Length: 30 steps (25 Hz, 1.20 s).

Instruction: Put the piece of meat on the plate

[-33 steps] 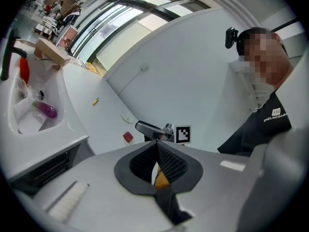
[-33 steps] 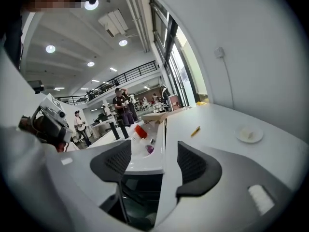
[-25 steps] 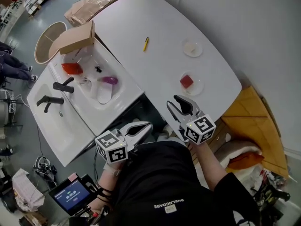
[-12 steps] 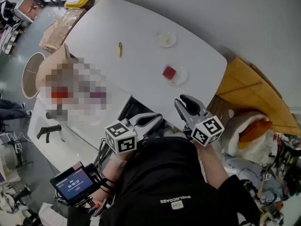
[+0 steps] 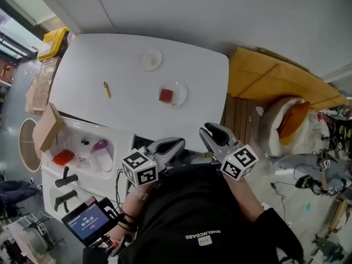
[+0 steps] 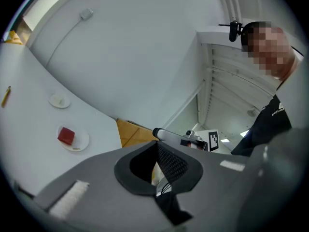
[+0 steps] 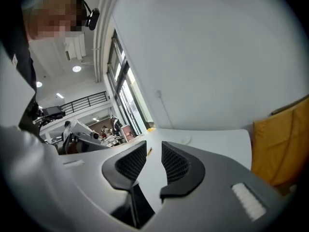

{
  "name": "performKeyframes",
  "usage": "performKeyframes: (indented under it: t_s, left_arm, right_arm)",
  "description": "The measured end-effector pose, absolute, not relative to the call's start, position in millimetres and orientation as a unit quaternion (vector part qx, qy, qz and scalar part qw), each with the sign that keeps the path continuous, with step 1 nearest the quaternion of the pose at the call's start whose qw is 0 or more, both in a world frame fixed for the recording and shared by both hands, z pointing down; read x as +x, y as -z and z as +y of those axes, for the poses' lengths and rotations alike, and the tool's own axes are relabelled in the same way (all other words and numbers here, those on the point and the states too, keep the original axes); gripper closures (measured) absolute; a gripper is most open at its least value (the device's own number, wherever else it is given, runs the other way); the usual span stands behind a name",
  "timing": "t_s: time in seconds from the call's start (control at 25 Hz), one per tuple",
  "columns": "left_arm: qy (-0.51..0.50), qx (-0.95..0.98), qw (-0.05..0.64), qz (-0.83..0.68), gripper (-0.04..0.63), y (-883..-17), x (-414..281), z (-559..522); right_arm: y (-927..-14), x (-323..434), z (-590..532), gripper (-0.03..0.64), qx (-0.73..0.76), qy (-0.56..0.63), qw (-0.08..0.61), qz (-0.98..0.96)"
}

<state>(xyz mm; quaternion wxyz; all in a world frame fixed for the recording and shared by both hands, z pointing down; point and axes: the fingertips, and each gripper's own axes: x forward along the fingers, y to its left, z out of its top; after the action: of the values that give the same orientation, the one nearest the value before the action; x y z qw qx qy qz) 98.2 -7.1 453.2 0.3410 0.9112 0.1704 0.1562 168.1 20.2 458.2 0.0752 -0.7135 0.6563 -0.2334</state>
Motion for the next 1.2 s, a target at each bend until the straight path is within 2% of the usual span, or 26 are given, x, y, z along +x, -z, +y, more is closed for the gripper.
performKeyframes:
  t_s: [0.44, 0.76, 0.88, 1.2]
  left_arm:
    - [-0.182, 0.906, 0.29, 0.247, 0.575, -450, 133, 30]
    - [-0.192, 0.898, 0.287, 0.273, 0.575, -451, 138, 50]
    - [-0.194, 0.896, 0.291, 0.274, 0.575, -451, 139, 51]
    - [-0.193, 0.895, 0.301, 0.265, 0.575, -453, 140, 46]
  right_arm:
    - [-448, 190, 87, 0.52, -0.767, 0.22, 0.126, 0.589]
    - [-446, 190, 109, 0.525, -0.783, 0.217, 0.133, 0.568]
    - [-445, 191, 112, 0.561, -0.787, 0.214, 0.133, 0.563]
    - [-450, 193, 108, 0.561, -0.78, 0.231, 0.139, 0.564]
